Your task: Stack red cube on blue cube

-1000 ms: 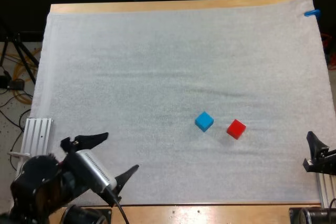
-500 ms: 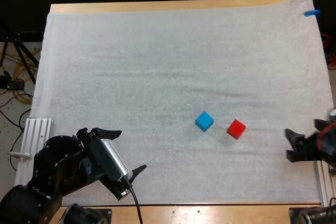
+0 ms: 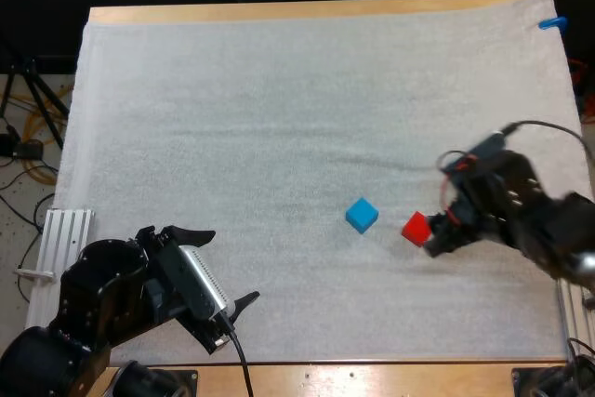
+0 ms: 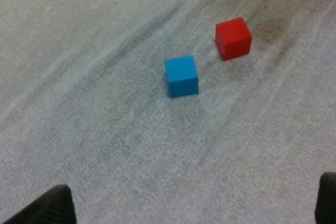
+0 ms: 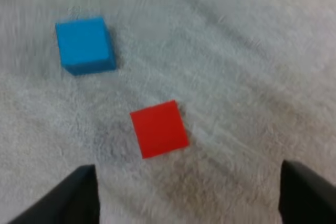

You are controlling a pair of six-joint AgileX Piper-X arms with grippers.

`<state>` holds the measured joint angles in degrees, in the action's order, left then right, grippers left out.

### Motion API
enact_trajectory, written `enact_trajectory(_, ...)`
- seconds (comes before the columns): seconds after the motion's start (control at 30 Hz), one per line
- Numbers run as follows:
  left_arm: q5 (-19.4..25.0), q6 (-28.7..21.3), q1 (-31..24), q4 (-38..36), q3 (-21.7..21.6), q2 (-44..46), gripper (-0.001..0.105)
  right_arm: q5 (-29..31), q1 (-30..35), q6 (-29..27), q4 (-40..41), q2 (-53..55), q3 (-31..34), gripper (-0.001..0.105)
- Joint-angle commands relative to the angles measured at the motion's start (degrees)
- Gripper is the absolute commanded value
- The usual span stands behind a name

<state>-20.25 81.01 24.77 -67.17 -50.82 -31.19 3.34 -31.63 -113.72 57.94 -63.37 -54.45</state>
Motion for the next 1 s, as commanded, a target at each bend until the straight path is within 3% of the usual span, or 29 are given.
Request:
enact_trajectory(0.0,0.34,-0.16,0.20,0.70,-0.34,0.02,0.087,0.62,-0.76,-0.95,-0.86,-2.22,-0.92,0.067)
enact_trajectory(0.4,0.34,-0.04,0.20,-0.30,-0.34,0.02,0.087,0.24,-1.20,-3.22,-5.66,-19.96,-1.67,0.067)
enact_trajectory(0.83,0.34,-0.04,0.20,-2.10,-0.34,0.02,0.087,-2.51,-1.20,-4.82,-6.04,-30.37,-1.67,0.067)
enact_trajectory(0.97,0.34,-0.04,0.20,-2.10,-0.34,0.02,0.087,-2.28,-1.20,-4.72,-6.06,-30.99,-1.67,0.048)
